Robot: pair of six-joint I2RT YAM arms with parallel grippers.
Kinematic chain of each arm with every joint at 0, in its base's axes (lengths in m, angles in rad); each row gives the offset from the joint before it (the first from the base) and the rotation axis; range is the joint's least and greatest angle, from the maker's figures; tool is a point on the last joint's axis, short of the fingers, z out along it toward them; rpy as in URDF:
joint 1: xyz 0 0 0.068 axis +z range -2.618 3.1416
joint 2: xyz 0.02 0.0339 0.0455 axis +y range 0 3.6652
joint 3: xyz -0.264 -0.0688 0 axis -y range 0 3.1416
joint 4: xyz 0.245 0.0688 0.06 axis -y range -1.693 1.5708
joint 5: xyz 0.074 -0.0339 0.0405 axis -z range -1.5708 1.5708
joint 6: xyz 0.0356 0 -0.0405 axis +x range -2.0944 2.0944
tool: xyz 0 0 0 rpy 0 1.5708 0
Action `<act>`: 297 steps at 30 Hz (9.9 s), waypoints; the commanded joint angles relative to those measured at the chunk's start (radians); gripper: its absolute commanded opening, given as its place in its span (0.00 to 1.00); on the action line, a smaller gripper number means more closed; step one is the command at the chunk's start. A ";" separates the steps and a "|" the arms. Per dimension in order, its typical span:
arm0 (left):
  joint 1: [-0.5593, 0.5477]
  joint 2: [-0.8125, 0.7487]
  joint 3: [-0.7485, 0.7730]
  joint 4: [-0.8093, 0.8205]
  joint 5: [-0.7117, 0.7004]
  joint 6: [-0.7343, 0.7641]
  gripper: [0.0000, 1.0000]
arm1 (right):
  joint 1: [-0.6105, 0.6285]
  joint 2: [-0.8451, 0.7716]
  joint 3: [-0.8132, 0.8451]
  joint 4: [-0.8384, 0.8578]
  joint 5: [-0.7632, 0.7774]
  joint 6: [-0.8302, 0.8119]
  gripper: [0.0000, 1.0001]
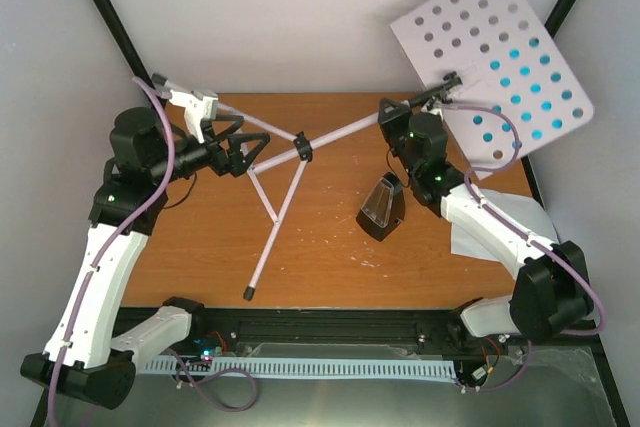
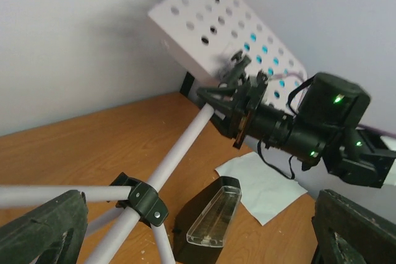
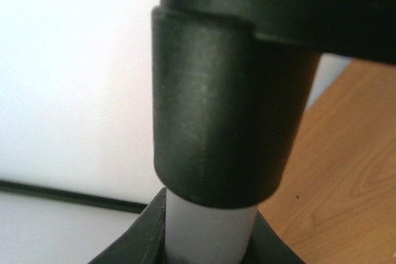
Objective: Pack up the instrument practice props
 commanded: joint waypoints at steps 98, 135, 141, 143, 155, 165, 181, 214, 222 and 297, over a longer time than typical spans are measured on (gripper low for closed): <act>-0.150 0.360 -0.377 0.941 0.275 0.173 0.00 | -0.001 -0.138 0.011 0.252 -0.931 -0.920 0.89; -0.188 0.139 -0.407 0.749 0.543 0.161 0.00 | 0.246 0.214 0.456 0.231 -1.239 -0.846 0.25; -0.190 0.149 -0.390 0.705 0.484 0.172 0.09 | 0.248 0.177 0.419 0.229 -1.169 -0.869 0.03; -0.189 0.140 -0.379 0.671 0.418 0.176 0.38 | 0.248 0.153 0.406 0.162 -1.076 -0.938 0.03; -0.130 -0.013 -0.418 0.573 -0.114 0.154 0.99 | 0.250 0.105 0.358 0.096 -0.504 -1.208 0.03; 0.037 -0.078 -0.402 0.497 -0.180 0.044 1.00 | 0.300 0.177 0.406 0.112 -0.061 -1.342 0.03; 0.141 -0.095 -0.444 0.439 -0.302 -0.019 0.99 | 0.332 0.501 0.705 0.095 0.406 -1.381 0.03; 0.141 -0.281 -0.489 0.322 -0.195 -0.108 0.99 | 0.427 0.622 0.590 0.083 0.564 -1.285 0.59; 0.141 -0.294 -0.331 0.211 -0.135 -0.105 1.00 | 0.423 0.373 0.294 0.154 0.373 -1.275 1.00; 0.173 0.209 0.272 0.098 0.136 -0.042 0.00 | 0.021 0.686 0.764 0.333 -0.977 -1.012 0.39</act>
